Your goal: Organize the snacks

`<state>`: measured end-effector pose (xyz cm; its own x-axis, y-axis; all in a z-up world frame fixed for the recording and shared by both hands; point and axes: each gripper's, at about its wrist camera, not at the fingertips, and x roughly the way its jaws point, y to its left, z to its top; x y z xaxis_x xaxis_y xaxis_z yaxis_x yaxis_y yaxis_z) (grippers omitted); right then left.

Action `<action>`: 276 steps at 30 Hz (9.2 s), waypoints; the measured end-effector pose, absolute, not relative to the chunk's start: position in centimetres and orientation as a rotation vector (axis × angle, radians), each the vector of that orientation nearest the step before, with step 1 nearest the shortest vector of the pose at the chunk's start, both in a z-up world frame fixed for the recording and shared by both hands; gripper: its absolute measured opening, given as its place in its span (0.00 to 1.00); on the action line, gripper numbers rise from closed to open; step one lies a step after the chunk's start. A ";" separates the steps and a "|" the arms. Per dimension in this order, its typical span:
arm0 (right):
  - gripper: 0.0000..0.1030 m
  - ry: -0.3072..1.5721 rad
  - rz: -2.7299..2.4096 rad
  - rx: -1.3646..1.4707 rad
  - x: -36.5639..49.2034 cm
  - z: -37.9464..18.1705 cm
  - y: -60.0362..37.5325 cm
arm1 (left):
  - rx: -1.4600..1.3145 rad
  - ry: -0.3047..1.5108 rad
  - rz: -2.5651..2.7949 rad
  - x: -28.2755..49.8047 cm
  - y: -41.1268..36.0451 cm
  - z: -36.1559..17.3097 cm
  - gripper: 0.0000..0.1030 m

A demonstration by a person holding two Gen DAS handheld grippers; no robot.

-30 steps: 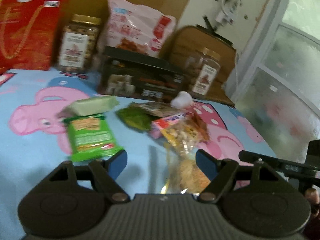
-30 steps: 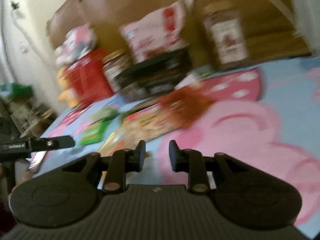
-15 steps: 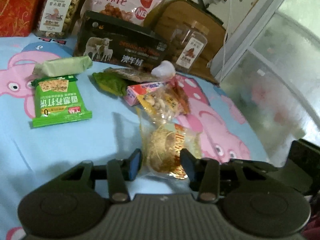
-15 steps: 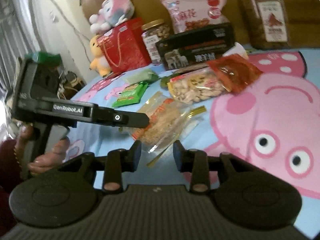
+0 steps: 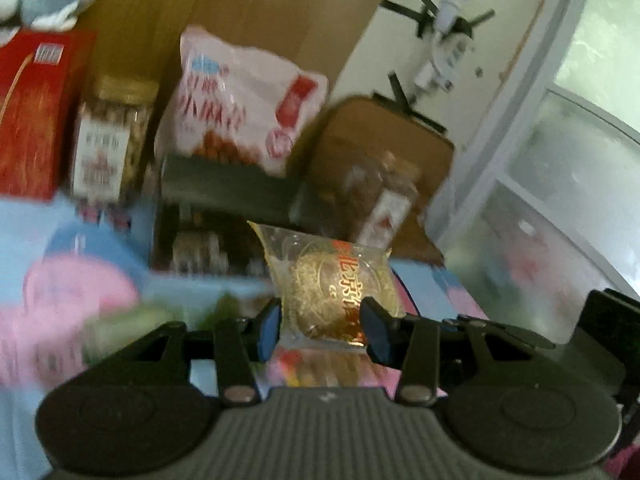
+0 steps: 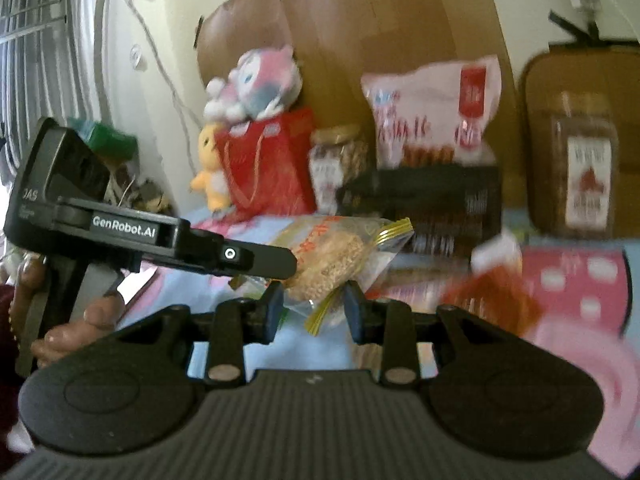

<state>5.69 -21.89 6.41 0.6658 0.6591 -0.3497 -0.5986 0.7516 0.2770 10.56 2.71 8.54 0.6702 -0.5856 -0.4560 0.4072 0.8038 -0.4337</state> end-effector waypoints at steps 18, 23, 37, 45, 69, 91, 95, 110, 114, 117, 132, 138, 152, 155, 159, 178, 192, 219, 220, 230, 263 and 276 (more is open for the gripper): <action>0.42 0.586 0.587 0.177 24.2 5.2 -18.0 | -0.331 0.669 -0.358 26.4 3.1 6.4 0.44; 0.51 0.545 0.558 0.168 23.4 5.4 -18.5 | -0.332 0.600 -0.392 24.0 4.7 8.3 0.48; 0.52 0.550 0.362 0.211 16.5 4.3 -29.7 | -0.297 0.683 -0.515 12.4 2.9 6.0 0.48; 0.70 0.679 0.354 0.234 19.8 0.6 -28.0 | -0.310 0.690 -0.472 7.2 6.2 5.3 0.52; 0.52 0.670 0.870 0.068 7.2 2.4 -17.0 | -0.457 0.709 -0.464 2.7 10.7 3.7 0.52; 0.52 0.668 0.785 0.046 3.9 1.0 -15.9 | -0.375 0.850 -0.562 5.6 4.9 0.9 0.44; 0.40 0.648 0.745 0.023 4.3 0.9 -15.6 | -0.372 0.843 -0.545 5.1 4.8 1.1 0.40; 0.38 0.399 0.649 0.030 9.5 6.3 -17.1 | -0.279 0.654 -0.545 13.5 2.0 9.0 0.38; 0.38 0.401 0.587 0.048 14.2 6.7 -17.7 | -0.302 0.658 -0.549 18.6 0.7 9.3 0.38; 0.38 0.401 0.537 0.054 17.4 6.8 -18.1 | -0.314 0.657 -0.553 21.8 -0.4 9.2 0.38; 0.56 0.473 0.376 0.046 21.8 5.3 -20.4 | -0.337 0.748 -0.546 26.9 -3.8 6.2 0.47; 0.60 0.399 0.397 0.072 18.8 7.2 -22.1 | -0.402 0.652 -0.603 21.9 -0.8 9.3 0.47; 0.58 0.561 0.355 0.373 8.3 1.5 -29.5 | -0.480 0.721 -0.580 9.7 5.9 4.6 0.47; 0.77 0.594 0.372 0.369 8.3 0.9 -27.5 | -0.468 0.739 -0.596 9.0 4.9 4.4 0.47; 0.80 0.598 0.325 0.172 8.2 0.9 -24.3 | -0.424 0.740 -0.631 7.8 3.6 4.7 0.47; 0.05 0.575 0.670 0.202 1.5 3.0 -20.9 | -0.456 0.724 -0.599 5.2 5.6 4.7 0.53; 0.46 0.658 0.687 0.356 2.6 2.0 -24.1 | -0.481 0.778 -0.602 4.4 7.5 2.2 0.53; 0.40 0.659 0.515 0.329 11.1 0.4 -26.2 | -0.513 0.866 -0.502 13.0 2.8 1.0 0.47; 0.39 0.641 0.512 0.301 10.4 0.6 -25.8 | -0.519 0.866 -0.499 12.7 3.1 1.1 0.47; 0.32 0.434 0.453 0.192 6.5 3.6 -23.6 | -0.544 0.773 -0.496 11.4 4.0 5.1 0.47; 0.31 0.517 0.508 0.351 6.8 3.6 -25.0 | -0.610 0.821 -0.528 9.7 4.9 5.4 0.72; 0.34 0.620 0.610 0.243 2.3 1.9 -23.0 | -0.654 0.851 -0.525 4.6 7.8 3.1 0.72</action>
<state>2.33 -23.04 1.85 0.6467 0.6006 -0.4701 -0.4601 0.7988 0.3877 4.59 7.80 3.06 0.5567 -0.6555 -0.5102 0.1621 0.6882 -0.7072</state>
